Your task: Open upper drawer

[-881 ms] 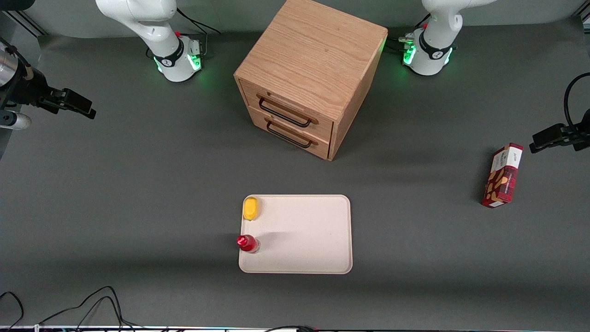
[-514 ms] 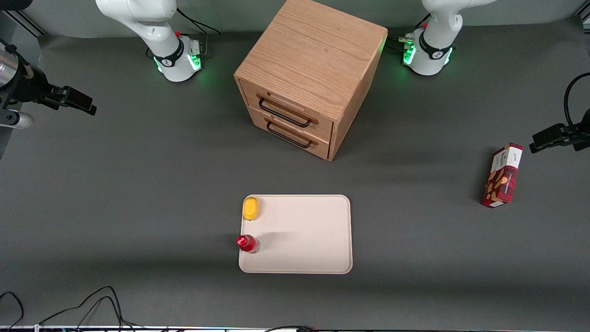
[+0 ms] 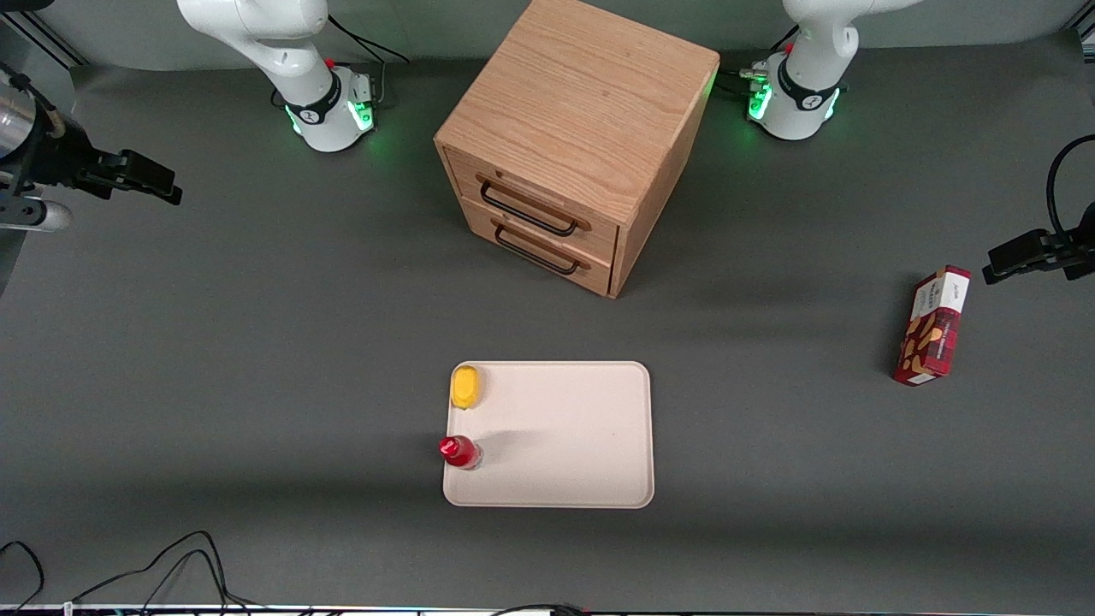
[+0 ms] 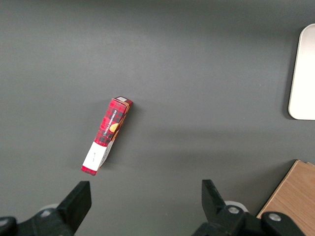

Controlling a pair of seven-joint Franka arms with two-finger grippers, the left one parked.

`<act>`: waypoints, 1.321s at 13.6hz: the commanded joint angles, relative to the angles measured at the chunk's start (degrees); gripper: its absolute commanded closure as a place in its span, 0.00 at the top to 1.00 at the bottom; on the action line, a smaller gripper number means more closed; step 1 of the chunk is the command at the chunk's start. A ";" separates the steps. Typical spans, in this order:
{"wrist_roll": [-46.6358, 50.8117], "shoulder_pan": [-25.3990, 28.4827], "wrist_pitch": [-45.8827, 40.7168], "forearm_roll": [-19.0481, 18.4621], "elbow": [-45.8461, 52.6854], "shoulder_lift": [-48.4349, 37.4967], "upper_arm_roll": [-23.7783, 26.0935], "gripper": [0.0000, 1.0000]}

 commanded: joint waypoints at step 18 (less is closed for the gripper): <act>-27.39 -0.44 16.72 11.60 8.02 28.19 33.91 1.00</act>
